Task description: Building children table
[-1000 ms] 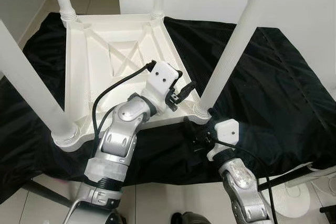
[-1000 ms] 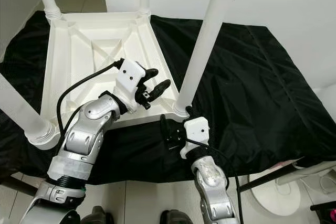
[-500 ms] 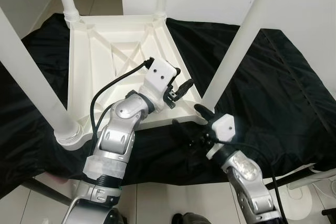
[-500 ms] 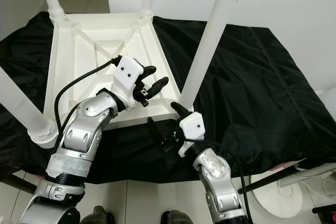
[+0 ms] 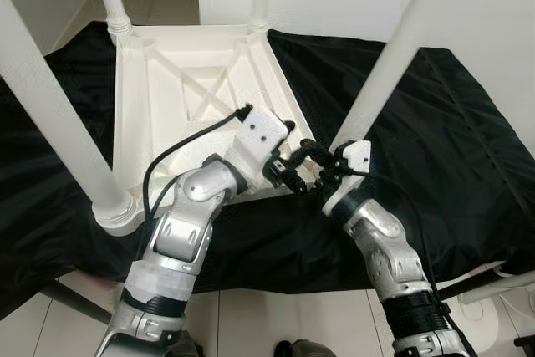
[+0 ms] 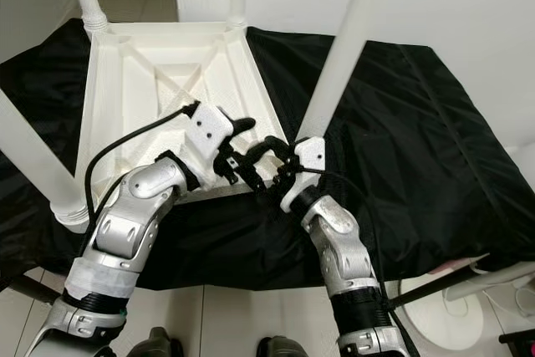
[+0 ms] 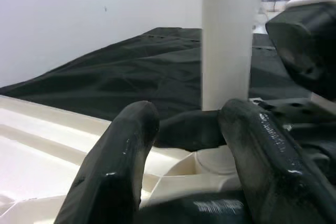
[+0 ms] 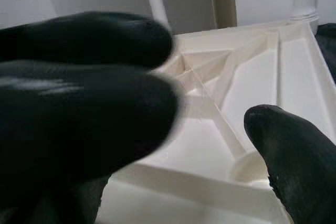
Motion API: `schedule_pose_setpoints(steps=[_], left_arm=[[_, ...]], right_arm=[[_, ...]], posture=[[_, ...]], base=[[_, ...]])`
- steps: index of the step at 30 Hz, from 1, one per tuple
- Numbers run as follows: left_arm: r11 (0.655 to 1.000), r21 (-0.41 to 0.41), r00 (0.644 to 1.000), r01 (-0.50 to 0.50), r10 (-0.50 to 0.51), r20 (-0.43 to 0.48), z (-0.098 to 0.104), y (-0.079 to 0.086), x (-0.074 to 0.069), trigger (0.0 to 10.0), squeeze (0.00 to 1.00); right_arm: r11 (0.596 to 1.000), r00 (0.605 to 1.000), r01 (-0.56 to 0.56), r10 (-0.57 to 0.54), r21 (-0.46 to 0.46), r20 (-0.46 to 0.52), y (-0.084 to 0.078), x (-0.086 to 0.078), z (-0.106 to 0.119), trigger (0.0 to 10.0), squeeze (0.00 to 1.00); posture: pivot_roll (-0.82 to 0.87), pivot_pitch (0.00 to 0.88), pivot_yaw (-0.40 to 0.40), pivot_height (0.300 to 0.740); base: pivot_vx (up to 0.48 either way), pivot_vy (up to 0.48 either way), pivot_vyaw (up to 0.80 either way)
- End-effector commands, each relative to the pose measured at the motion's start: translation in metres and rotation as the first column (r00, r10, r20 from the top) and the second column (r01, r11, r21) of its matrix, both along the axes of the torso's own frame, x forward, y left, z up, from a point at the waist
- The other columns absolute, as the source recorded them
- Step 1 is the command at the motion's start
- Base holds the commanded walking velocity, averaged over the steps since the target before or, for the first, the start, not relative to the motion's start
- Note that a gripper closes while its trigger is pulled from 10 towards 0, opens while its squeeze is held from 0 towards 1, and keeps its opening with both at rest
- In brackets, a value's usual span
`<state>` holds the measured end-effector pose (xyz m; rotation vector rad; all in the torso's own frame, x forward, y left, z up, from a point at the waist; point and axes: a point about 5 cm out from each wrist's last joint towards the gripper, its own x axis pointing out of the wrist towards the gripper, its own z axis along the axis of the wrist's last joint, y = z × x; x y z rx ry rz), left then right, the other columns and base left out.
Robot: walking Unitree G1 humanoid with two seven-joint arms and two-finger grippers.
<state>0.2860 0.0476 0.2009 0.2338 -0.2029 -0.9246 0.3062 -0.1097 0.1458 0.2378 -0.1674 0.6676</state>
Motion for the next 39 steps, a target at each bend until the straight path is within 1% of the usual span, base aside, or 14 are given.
schedule_pose_setpoints(steps=[1,5,7,9,13,16,20,22,25,28,34,36,37,39], left_arm=[[0.996,0.030,0.996,0.079,-0.078,-0.036,-0.006,-0.003,-0.009,10.0,0.00],[0.984,0.059,0.984,0.167,-0.162,-0.072,-0.010,-0.004,-0.022,10.0,0.00],[0.984,0.059,0.984,0.167,-0.162,-0.072,-0.010,-0.004,-0.022,10.0,0.00],[0.971,0.074,0.971,0.227,-0.220,-0.093,-0.012,-0.004,-0.031,10.0,0.00],[0.966,0.078,0.965,0.248,-0.240,-0.101,-0.013,-0.003,-0.035,10.0,0.00],[0.953,0.091,0.953,0.289,-0.278,-0.120,-0.013,0.000,-0.042,10.0,0.00],[0.950,0.093,0.950,0.300,-0.287,-0.125,-0.013,0.000,-0.043,10.0,0.00],[0.942,0.103,0.943,0.319,-0.304,-0.139,-0.014,0.002,-0.048,10.0,0.00],[0.940,0.100,0.939,0.326,-0.310,-0.148,-0.015,0.004,-0.050,10.0,0.00],[0.945,0.054,0.932,0.323,-0.308,-0.191,-0.015,0.014,-0.059,10.0,0.00],[0.944,0.018,0.924,0.328,-0.318,-0.212,-0.012,0.023,-0.065,10.0,0.00],[0.942,-0.004,0.916,0.336,-0.328,-0.229,-0.009,0.035,-0.075,10.0,0.00],[0.942,-0.004,0.916,0.336,-0.328,-0.229,-0.009,0.035,-0.075,10.0,0.00],[0.945,0.020,0.915,0.326,-0.311,-0.256,-0.010,0.049,-0.085,10.0,0.00]], right_arm=[[0.996,0.996,0.081,-0.080,0.041,-0.030,-0.017,0.009,-0.001,10.0,0.00],[0.984,0.985,0.172,-0.170,0.051,-0.040,-0.037,0.015,-0.001,10.0,0.00],[0.984,0.985,0.172,-0.170,0.051,-0.040,-0.037,0.015,-0.001,10.0,0.00],[0.973,0.974,0.225,-0.223,0.051,-0.043,-0.052,0.016,-0.002,10.0,0.00],[0.969,0.970,0.242,-0.240,0.052,-0.045,-0.057,0.017,-0.002,10.0,0.00],[0.947,0.948,0.316,-0.314,0.058,-0.048,-0.072,0.017,-0.002,10.0,0.00],[0.936,0.938,0.346,-0.343,0.066,-0.051,-0.077,0.017,-0.003,10.0,0.00],[0.908,0.911,0.412,-0.409,0.079,-0.055,-0.087,0.017,-0.003,10.0,0.00],[0.900,0.904,0.428,-0.425,0.080,-0.052,-0.090,0.018,-0.003,10.0,0.00],[0.879,0.882,0.471,-0.468,0.079,-0.049,-0.097,0.020,-0.003,10.0,0.00],[0.868,0.872,0.490,-0.487,0.077,-0.051,-0.102,0.020,-0.004,10.0,0.00],[0.867,0.870,0.492,-0.490,0.073,-0.045,-0.104,0.022,-0.002,10.0,0.00],[0.867,0.870,0.492,-0.490,0.073,-0.045,-0.104,0.022,-0.002,10.0,0.00],[0.870,0.873,0.488,-0.486,0.068,-0.039,-0.104,0.024,-0.001,10.0,0.00]], posture=[[-0.02,0.042,-0.058,0.740],[-0.02,0.047,-0.053,0.740],[-0.02,0.047,-0.053,0.740],[-0.02,0.051,-0.048,0.740],[-0.02,0.052,-0.047,0.740],[-0.02,0.053,-0.043,0.740],[-0.02,0.053,-0.043,0.740],[-0.03,0.057,-0.038,0.740],[-0.03,0.058,-0.036,0.740],[-0.02,0.061,-0.036,0.740],[-0.02,0.066,-0.042,0.740],[-0.01,0.067,-0.047,0.740],[-0.01,0.067,-0.047,0.740],[-0.01,0.065,-0.048,0.740]], base=[[0.000,0.000,0.00],[0.000,0.000,0.00],[0.000,0.000,0.00],[0.000,0.000,0.00],[0.000,0.000,0.00],[0.000,0.000,0.00],[0.000,0.000,0.00],[0.000,0.000,0.00],[0.000,0.000,0.00],[0.000,0.000,0.00],[0.000,0.000,0.00],[0.000,0.000,0.00],[0.000,0.000,0.00],[0.000,0.000,0.00]])
